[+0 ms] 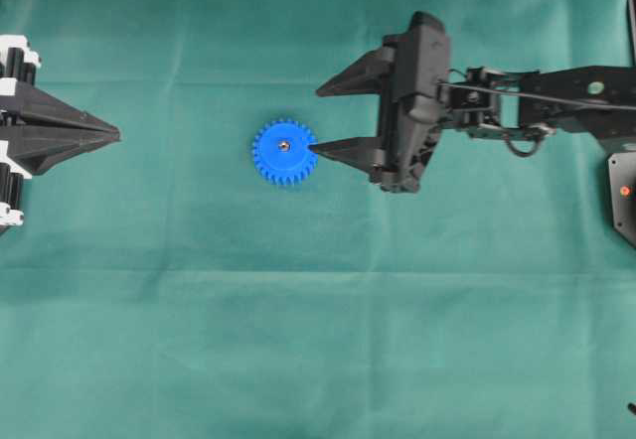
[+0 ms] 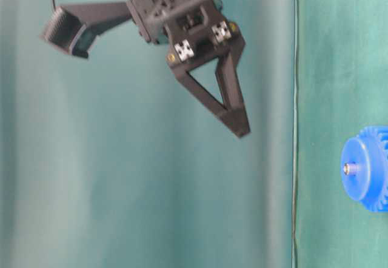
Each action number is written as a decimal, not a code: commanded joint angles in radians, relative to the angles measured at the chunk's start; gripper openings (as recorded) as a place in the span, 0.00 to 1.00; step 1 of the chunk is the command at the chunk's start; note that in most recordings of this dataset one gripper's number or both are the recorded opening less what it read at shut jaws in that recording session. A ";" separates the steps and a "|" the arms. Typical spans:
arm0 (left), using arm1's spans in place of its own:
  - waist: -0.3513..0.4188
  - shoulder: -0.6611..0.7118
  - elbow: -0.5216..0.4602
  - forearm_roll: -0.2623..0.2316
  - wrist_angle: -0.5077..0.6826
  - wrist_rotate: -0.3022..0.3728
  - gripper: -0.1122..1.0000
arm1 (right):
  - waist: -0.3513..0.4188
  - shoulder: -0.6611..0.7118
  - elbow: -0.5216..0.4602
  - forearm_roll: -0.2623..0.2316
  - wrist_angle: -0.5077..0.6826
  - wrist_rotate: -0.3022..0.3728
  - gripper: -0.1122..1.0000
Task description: Insert the shaft placed at a random location into the center hole of the medium gear at another random location.
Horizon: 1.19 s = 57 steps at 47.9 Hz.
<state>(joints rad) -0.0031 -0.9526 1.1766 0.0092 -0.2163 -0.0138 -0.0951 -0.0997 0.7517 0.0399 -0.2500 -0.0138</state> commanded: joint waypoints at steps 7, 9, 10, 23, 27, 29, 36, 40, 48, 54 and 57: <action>0.000 0.006 -0.021 0.003 -0.005 -0.002 0.10 | 0.002 -0.106 0.051 0.002 -0.003 -0.002 0.87; 0.000 0.006 -0.021 0.003 -0.005 -0.002 0.10 | 0.002 -0.117 0.063 0.002 -0.003 -0.002 0.87; 0.000 0.006 -0.021 0.003 -0.005 -0.002 0.10 | 0.002 -0.123 0.066 0.002 -0.003 -0.002 0.87; -0.002 0.003 -0.023 0.002 -0.005 -0.002 0.10 | 0.002 -0.173 0.117 0.002 0.002 -0.002 0.87; 0.000 0.003 -0.021 0.002 -0.005 -0.002 0.10 | 0.002 -0.186 0.126 0.002 0.002 -0.002 0.87; 0.000 0.003 -0.021 0.003 -0.003 -0.002 0.10 | 0.002 -0.189 0.130 0.002 0.002 -0.002 0.87; 0.000 0.003 -0.021 0.003 -0.003 -0.002 0.10 | 0.002 -0.199 0.140 0.002 0.003 -0.002 0.87; 0.000 0.003 -0.021 0.003 -0.003 -0.002 0.10 | 0.002 -0.202 0.143 0.002 0.003 -0.002 0.87; -0.002 0.003 -0.021 0.003 0.002 0.000 0.10 | 0.003 -0.204 0.144 0.002 0.003 -0.002 0.87; -0.002 0.003 -0.021 0.003 0.005 0.000 0.10 | 0.002 -0.202 0.143 0.002 0.000 -0.002 0.87; 0.000 0.003 -0.021 0.002 0.005 0.000 0.10 | 0.003 -0.202 0.143 0.002 -0.002 -0.002 0.87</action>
<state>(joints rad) -0.0031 -0.9541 1.1766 0.0092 -0.2086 -0.0138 -0.0951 -0.2869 0.9050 0.0399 -0.2470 -0.0138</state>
